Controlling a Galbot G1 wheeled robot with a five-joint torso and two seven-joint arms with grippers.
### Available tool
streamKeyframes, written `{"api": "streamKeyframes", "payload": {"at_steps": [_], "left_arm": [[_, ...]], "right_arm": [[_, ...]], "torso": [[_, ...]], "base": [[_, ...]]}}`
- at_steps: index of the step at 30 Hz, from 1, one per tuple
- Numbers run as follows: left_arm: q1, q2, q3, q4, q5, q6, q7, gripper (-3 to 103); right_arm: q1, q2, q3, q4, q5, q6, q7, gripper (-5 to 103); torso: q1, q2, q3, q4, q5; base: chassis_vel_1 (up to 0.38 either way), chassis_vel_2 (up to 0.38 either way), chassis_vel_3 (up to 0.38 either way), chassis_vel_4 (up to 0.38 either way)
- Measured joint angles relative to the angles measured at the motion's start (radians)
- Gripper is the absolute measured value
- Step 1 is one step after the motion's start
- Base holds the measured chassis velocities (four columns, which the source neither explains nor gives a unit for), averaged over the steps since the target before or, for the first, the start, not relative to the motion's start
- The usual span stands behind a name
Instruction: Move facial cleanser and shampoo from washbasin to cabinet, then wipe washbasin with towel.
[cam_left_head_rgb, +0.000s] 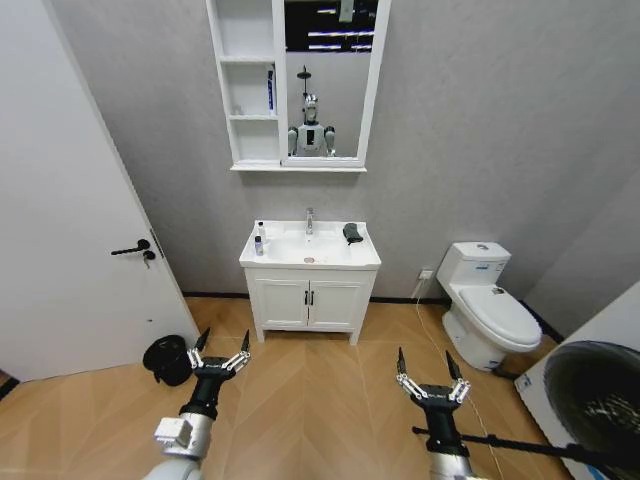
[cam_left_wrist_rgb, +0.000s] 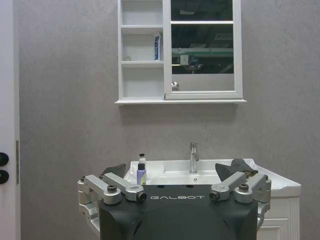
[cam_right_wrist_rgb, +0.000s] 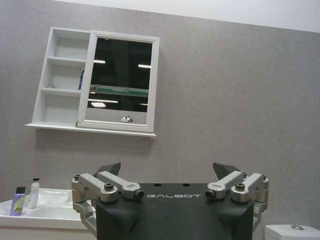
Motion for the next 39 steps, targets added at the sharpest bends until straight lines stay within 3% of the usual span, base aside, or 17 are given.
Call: {"api": "streamKeyframes", "payload": {"at_steps": [11, 23, 39], "left_arm": [[-0.007, -0.002, 0.001, 0.018, 0.003, -0.001, 0.001, 98], [0.005, 0.020, 0.001, 0.006, -0.002, -0.027, 0.009, 98], [0.011, 0.007, 0.054, 0.061, 0.020, -0.075, 0.001, 98]], "right_arm": [[-0.009, -0.007, -0.004, -0.009, 0.009, 0.014, -0.008, 100], [-0.018, -0.006, 0.000, 0.013, 0.010, -0.014, -0.017, 100], [-0.023, 0.001, -0.003, 0.014, 0.030, 0.007, -0.036, 100]], "torso": [[0.000, 0.000, 0.000, 0.0000, 0.0000], [0.000, 0.000, 0.000, 0.0000, -0.0001], [0.000, 0.000, 0.000, -0.0001, 0.0000]], "base": [[0.000, 0.000, 0.000, 0.000], [0.000, 0.000, 0.000, 0.000], [-0.023, 0.019, 0.014, -0.019]]}}
